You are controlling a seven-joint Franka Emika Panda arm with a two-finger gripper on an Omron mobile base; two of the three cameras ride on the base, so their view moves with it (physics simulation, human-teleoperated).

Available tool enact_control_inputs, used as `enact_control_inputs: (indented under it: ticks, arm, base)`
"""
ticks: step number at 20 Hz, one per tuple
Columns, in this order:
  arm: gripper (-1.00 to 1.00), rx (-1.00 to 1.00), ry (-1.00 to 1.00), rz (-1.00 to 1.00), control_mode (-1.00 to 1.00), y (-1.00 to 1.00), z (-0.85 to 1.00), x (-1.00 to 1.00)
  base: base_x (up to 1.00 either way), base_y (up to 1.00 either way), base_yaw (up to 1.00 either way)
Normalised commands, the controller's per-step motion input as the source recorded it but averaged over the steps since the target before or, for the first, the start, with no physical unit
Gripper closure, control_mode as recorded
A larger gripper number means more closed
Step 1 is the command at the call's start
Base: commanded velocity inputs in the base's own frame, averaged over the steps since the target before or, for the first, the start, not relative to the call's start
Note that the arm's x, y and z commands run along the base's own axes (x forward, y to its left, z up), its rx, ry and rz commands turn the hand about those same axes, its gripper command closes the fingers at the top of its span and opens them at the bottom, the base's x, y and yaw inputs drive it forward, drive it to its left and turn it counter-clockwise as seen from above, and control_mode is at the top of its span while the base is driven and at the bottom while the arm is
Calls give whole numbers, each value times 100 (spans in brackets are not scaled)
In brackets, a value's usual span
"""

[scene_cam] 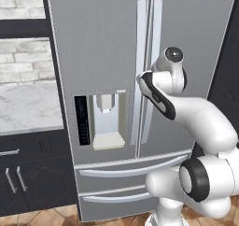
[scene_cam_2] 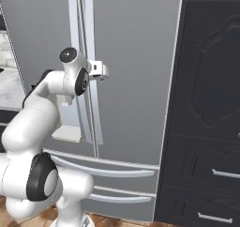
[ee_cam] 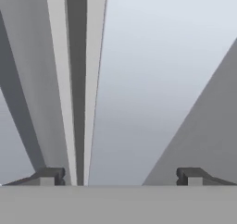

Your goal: Gather the squash and lime from the fridge and place them on a tray on the dining counter. Then gather the fish and steak from the fridge and place them on the other tray.

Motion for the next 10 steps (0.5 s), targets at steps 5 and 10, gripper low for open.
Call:
enact_control_inputs:
  ticks: [5, 10]
  arm:
    - [-100, 0, -3, 0, -100, 0, -18, 42]
    - [-100, 0, -12, 0, -100, 0, -26, 39]
  base:
    - [0, 0, 0]
    - [0, 0, 0]
